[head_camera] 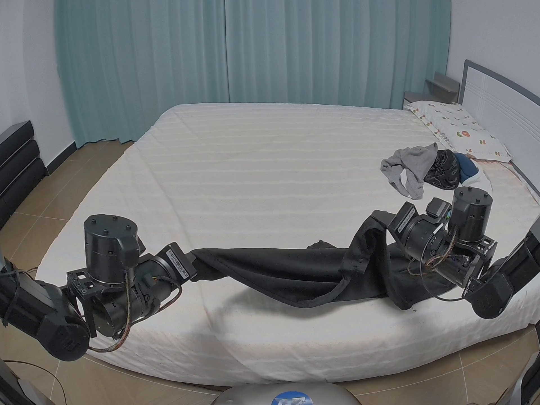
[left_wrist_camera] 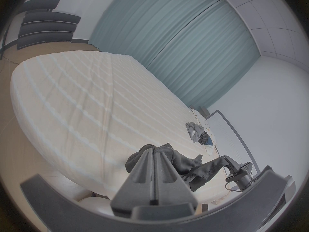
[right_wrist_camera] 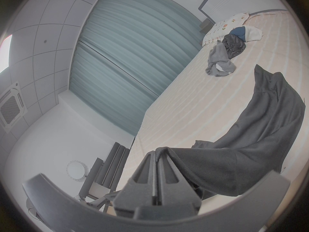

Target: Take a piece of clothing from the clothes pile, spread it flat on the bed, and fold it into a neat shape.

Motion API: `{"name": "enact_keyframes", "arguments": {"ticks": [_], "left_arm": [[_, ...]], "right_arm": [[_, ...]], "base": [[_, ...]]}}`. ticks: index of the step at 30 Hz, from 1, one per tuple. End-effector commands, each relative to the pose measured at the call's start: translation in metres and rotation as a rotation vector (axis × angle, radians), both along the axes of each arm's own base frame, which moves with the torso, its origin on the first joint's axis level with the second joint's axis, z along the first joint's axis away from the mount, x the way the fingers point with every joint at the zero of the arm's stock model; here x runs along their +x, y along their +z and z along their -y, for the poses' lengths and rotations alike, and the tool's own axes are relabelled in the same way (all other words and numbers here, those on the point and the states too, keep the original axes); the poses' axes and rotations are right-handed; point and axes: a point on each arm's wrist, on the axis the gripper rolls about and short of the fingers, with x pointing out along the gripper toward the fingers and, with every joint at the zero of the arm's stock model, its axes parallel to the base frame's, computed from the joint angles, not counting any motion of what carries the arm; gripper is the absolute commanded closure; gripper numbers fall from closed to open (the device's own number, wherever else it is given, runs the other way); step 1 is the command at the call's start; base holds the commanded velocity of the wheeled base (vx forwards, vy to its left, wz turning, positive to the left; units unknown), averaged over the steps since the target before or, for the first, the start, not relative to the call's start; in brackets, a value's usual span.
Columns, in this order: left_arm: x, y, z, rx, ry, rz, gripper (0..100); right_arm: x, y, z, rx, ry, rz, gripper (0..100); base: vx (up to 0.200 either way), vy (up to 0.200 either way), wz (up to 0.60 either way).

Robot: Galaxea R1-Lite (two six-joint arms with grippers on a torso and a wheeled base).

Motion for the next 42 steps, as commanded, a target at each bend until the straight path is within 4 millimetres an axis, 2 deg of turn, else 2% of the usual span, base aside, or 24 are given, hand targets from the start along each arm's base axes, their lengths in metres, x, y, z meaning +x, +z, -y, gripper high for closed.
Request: {"name": "enact_keyframes", "arguments": {"ticks": [1, 12, 18, 24, 28, 29, 31, 33, 34, 36, 38, 39, 42], "left_arm": [[-0.003, 0.0, -0.002, 0.004, 0.005, 0.0, 100], [-0.023, 0.002, -0.012, 0.004, -0.002, -0.001, 100], [-0.038, 0.011, -0.017, -0.013, -0.016, 0.027, 100], [-0.059, 0.032, -0.025, -0.038, -0.041, 0.068, 100], [-0.074, 0.05, -0.032, -0.066, -0.051, 0.118, 100], [-0.08, 0.059, -0.035, -0.076, -0.055, 0.14, 100], [-0.085, 0.071, -0.038, -0.092, -0.057, 0.166, 100], [-0.086, 0.076, -0.039, -0.097, -0.056, 0.175, 100], [-0.088, 0.095, -0.042, -0.122, -0.054, 0.213, 100], [-0.087, 0.113, -0.042, -0.124, -0.05, 0.247, 100], [-0.085, 0.118, -0.042, -0.112, -0.052, 0.256, 100], [-0.082, 0.135, -0.041, -0.083, -0.056, 0.299, 100], [-0.069, 0.157, -0.038, -0.056, -0.039, 0.346, 100]], "right_arm": [[-0.005, 0.009, 0.008, 0.01, -0.015, 0.024, 100], [-0.038, 0.017, 0.026, 0.008, -0.03, 0.027, 100], [-0.065, 0.035, 0.037, 0.026, -0.027, 0.084, 100], [-0.098, 0.06, 0.051, 0.048, -0.03, 0.157, 100], [-0.124, 0.092, 0.066, 0.067, -0.05, 0.245, 100], [-0.135, 0.107, 0.072, 0.066, -0.054, 0.283, 100], [-0.146, 0.124, 0.079, 0.058, -0.065, 0.322, 100], [-0.149, 0.129, 0.08, 0.057, -0.069, 0.337, 100], [-0.156, 0.153, 0.088, 0.052, -0.101, 0.394, 100], [-0.159, 0.176, 0.094, 0.058, -0.137, 0.456, 100], [-0.16, 0.183, 0.095, 0.061, -0.143, 0.476, 100], [-0.161, 0.204, 0.098, 0.071, -0.138, 0.542, 100], [-0.155, 0.226, 0.102, 0.066, -0.138, 0.6, 100]], "base": [[0.0, 0.0, 0.0], [0.0, 0.0, 0.0], [-0.1, 0.0, 0.0], [-0.2, 0.0, 0.0], [-0.15, 0.0, 0.0], [0.0, 0.0, 0.0], [0.0, 0.0, 0.0], [0.0, 0.0, 0.0], [0.0, 0.0, 0.0], [0.0, 0.0, 0.0], [0.0, 0.0, 0.0], [0.0, 0.0, 0.0], [0.0, 0.0, 0.0]]}}
